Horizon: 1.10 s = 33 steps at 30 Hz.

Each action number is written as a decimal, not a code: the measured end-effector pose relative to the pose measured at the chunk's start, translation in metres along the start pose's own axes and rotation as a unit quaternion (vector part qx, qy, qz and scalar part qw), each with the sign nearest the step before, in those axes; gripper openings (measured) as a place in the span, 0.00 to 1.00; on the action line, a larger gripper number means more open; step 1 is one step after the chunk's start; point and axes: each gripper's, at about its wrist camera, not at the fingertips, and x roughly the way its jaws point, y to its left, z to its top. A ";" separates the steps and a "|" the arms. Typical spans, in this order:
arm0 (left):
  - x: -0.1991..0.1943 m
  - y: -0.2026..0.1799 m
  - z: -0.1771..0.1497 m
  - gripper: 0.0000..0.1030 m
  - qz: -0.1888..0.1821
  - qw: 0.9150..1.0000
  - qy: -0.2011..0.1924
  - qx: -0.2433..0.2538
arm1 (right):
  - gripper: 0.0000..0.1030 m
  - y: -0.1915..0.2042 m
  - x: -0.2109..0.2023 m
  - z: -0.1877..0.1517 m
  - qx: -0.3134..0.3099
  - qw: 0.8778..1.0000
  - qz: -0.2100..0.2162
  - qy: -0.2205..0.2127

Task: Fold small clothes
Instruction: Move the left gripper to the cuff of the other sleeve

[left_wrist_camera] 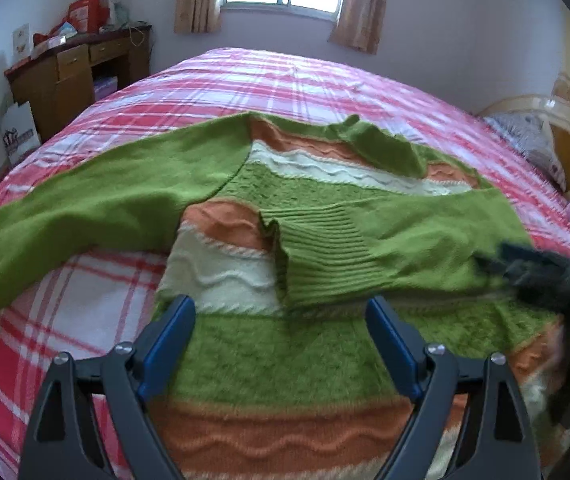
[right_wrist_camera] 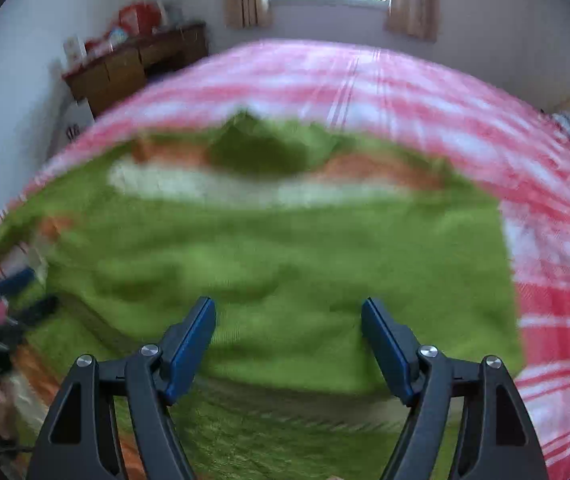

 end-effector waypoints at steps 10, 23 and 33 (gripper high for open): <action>-0.050 0.061 -0.026 0.87 0.046 0.998 -0.011 -0.048 | 0.74 0.004 -0.016 -0.022 -0.012 1.000 -0.001 -0.022; -0.098 0.189 -0.040 0.81 0.135 0.960 -0.037 -0.244 | 0.74 0.004 -0.021 -0.025 -0.006 0.999 0.004 -0.036; -0.138 0.289 -0.046 0.68 0.149 0.911 -0.072 -0.379 | 0.74 0.003 -0.022 -0.026 -0.006 0.999 0.003 -0.038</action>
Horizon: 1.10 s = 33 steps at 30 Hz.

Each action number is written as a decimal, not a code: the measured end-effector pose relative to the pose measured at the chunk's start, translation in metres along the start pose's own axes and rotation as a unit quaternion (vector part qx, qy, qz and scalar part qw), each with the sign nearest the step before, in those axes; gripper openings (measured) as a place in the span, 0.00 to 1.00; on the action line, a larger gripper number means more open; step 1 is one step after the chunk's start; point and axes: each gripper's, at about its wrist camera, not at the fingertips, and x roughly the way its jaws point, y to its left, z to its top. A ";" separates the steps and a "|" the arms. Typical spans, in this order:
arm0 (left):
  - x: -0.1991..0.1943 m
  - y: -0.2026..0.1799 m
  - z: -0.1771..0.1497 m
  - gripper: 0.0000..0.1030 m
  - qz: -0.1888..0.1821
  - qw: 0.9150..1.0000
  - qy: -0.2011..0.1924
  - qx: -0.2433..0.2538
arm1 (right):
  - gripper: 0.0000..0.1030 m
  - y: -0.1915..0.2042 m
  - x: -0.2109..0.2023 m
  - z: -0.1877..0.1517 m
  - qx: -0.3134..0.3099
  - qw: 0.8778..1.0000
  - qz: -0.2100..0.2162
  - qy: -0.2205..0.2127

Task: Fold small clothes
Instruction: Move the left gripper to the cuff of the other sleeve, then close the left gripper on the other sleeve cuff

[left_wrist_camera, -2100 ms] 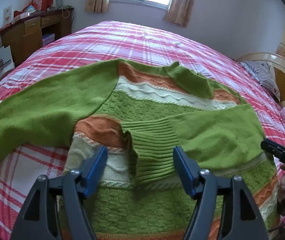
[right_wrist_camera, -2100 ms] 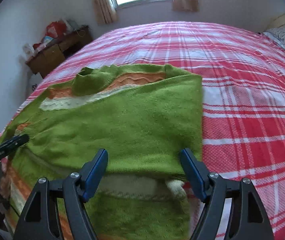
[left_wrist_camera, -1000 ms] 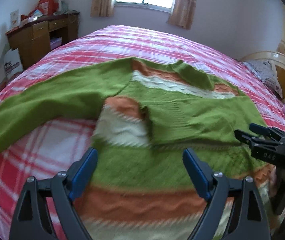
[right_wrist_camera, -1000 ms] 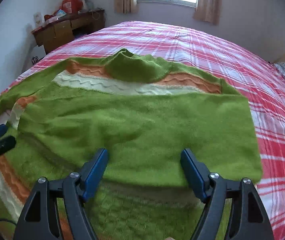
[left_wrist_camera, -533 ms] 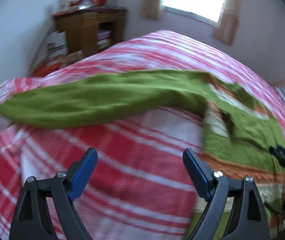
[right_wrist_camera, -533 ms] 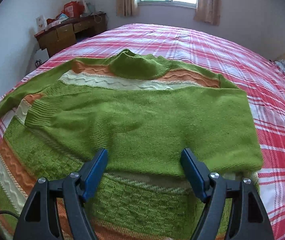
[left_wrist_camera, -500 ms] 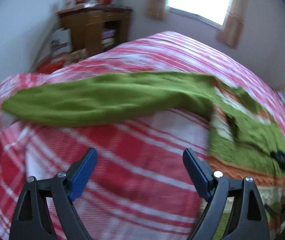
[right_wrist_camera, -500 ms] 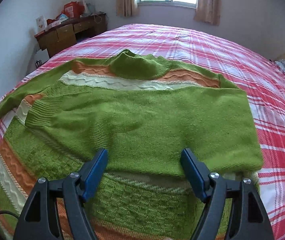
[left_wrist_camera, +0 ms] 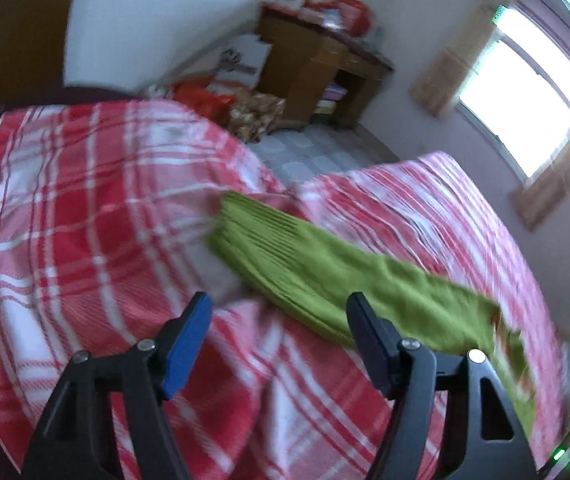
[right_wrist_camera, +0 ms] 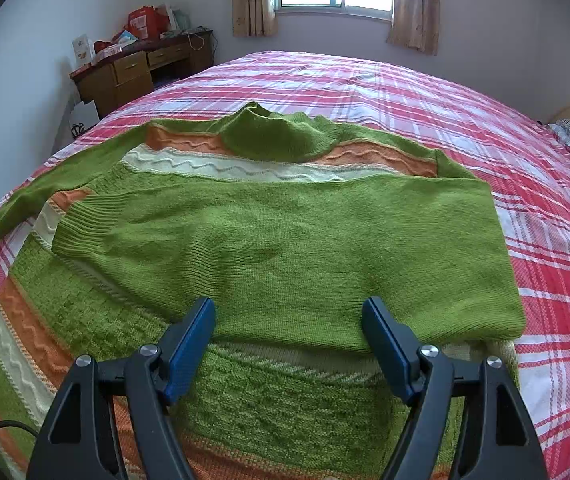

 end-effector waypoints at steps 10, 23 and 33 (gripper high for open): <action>0.029 0.014 0.023 0.61 -0.063 0.995 0.023 -0.077 | 0.75 0.000 -0.001 0.000 -0.001 1.000 -0.002 -0.001; 0.048 0.017 0.034 0.44 -0.034 0.997 0.021 -0.070 | 0.75 0.000 -0.001 0.000 -0.001 1.000 -0.002 -0.002; 0.055 0.012 0.031 0.07 -0.009 0.999 0.032 -0.032 | 0.76 0.000 -0.001 0.000 -0.001 1.000 -0.002 -0.002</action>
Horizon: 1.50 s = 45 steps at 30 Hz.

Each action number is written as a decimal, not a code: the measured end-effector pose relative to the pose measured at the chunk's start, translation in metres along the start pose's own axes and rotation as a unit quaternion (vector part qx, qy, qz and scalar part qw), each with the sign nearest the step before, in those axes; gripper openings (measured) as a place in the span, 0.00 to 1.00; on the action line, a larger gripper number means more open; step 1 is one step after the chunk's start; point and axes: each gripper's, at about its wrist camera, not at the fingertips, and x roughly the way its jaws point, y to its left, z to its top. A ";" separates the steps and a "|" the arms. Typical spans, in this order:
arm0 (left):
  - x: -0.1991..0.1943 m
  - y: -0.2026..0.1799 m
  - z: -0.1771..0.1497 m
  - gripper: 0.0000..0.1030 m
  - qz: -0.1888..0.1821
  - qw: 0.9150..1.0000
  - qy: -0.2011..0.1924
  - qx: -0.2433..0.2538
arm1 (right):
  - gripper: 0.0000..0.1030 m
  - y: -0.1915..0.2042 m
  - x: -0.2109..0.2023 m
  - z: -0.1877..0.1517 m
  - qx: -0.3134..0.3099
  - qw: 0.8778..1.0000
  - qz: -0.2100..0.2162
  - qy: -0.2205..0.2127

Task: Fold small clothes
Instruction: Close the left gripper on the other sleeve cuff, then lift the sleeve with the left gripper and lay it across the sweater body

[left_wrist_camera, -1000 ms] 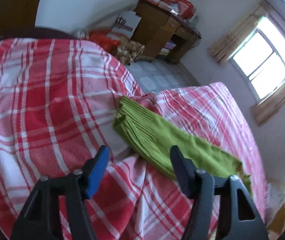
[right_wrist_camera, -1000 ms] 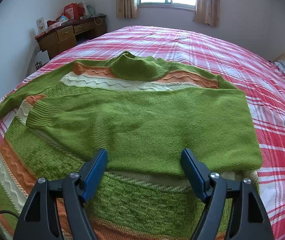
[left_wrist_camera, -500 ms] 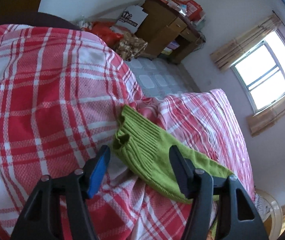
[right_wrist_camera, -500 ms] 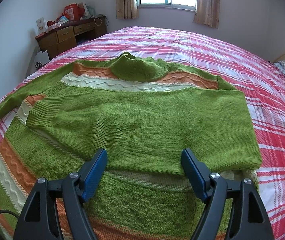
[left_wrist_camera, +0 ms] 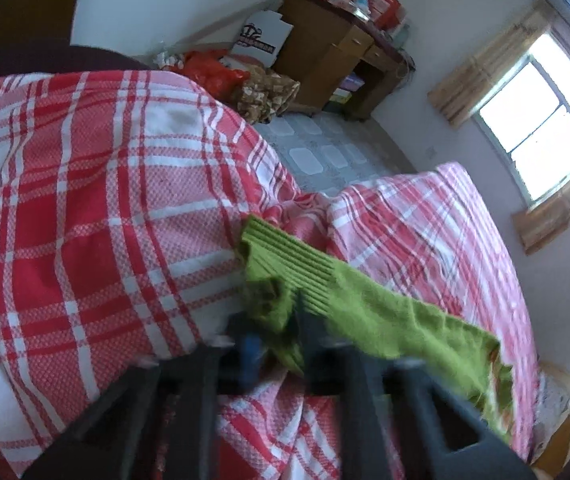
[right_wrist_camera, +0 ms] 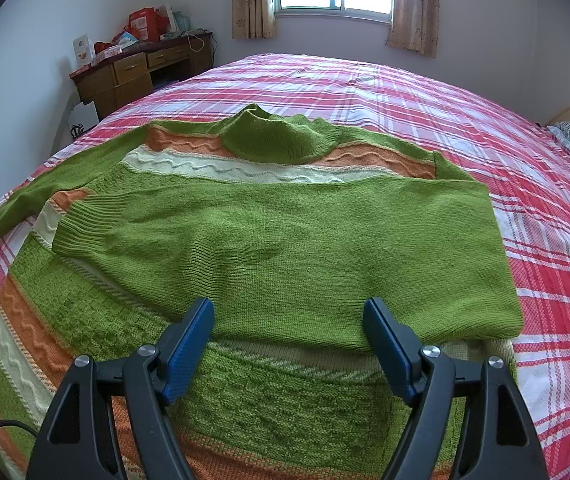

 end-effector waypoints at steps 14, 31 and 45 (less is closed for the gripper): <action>-0.041 -0.044 0.007 0.05 -0.047 0.996 -0.048 0.064 | 0.76 -0.001 -0.001 0.000 0.000 1.000 0.000 -0.001; -0.105 -0.133 0.054 0.05 -0.106 0.981 -0.123 0.107 | 0.76 -0.001 -0.002 0.002 0.002 1.000 0.001 -0.003; -0.125 -0.251 0.011 0.05 -0.189 0.956 -0.107 0.196 | 0.77 -0.002 -0.002 0.003 0.008 1.000 0.007 -0.005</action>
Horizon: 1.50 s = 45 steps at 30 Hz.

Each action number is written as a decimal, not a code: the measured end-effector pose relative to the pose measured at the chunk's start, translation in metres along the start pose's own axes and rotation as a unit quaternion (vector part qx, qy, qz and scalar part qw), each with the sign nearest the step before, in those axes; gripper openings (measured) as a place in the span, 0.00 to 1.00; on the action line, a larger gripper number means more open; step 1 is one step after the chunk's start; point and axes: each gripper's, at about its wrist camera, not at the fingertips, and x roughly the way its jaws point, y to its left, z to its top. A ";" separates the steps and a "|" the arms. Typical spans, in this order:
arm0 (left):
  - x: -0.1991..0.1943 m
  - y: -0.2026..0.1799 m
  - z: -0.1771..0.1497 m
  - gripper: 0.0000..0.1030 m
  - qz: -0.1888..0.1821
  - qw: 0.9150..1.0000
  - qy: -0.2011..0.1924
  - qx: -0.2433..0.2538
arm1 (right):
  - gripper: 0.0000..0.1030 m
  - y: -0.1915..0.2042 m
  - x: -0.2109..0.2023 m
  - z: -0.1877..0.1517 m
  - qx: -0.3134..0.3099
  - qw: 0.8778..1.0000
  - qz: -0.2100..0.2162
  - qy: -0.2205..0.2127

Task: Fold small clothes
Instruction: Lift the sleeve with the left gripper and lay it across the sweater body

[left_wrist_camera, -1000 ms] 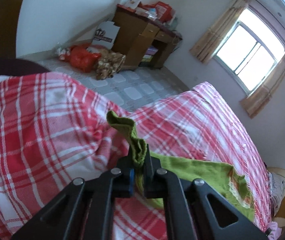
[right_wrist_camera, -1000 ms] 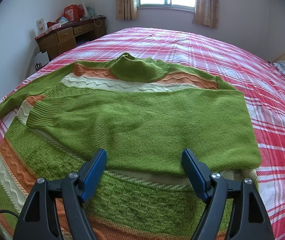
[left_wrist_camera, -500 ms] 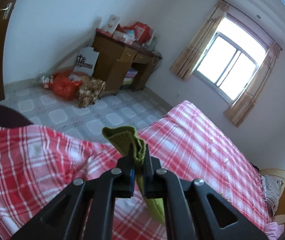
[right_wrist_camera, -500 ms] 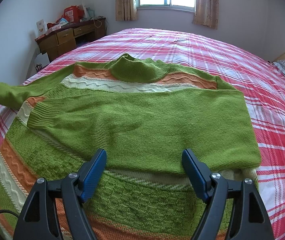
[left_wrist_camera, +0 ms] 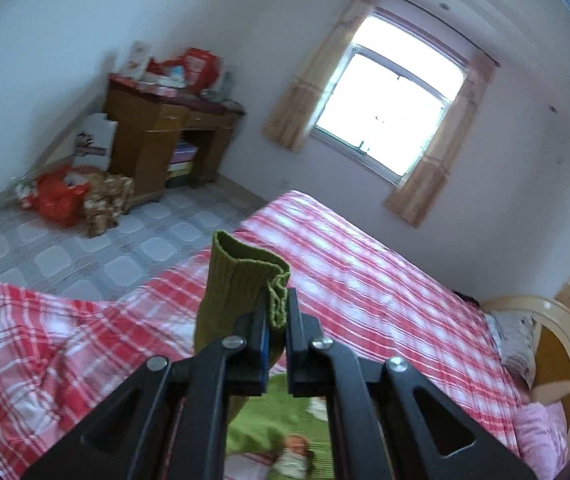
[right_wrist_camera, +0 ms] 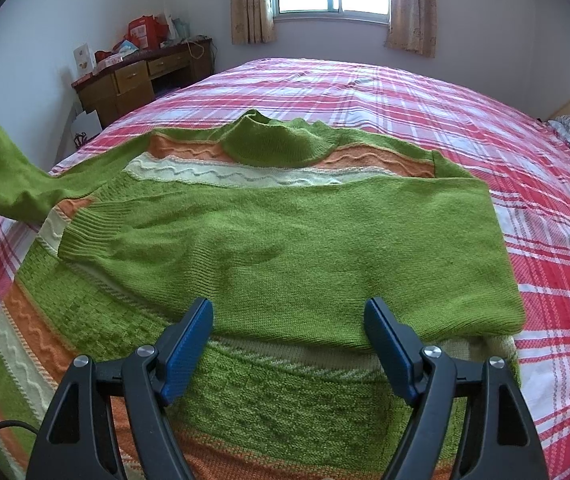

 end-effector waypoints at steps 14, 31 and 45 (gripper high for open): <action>0.032 -0.129 -0.027 0.05 -0.080 0.994 0.030 0.067 | 0.77 -0.010 -0.055 -0.010 0.004 0.998 0.042 -0.053; 0.119 -0.263 -0.196 0.05 -0.087 0.967 0.123 0.205 | 0.77 -0.032 -0.053 -0.055 0.064 0.992 0.085 -0.063; 0.104 -0.189 -0.214 0.77 -0.024 0.948 0.105 0.299 | 0.77 -0.041 -0.051 -0.063 0.088 0.989 0.099 -0.065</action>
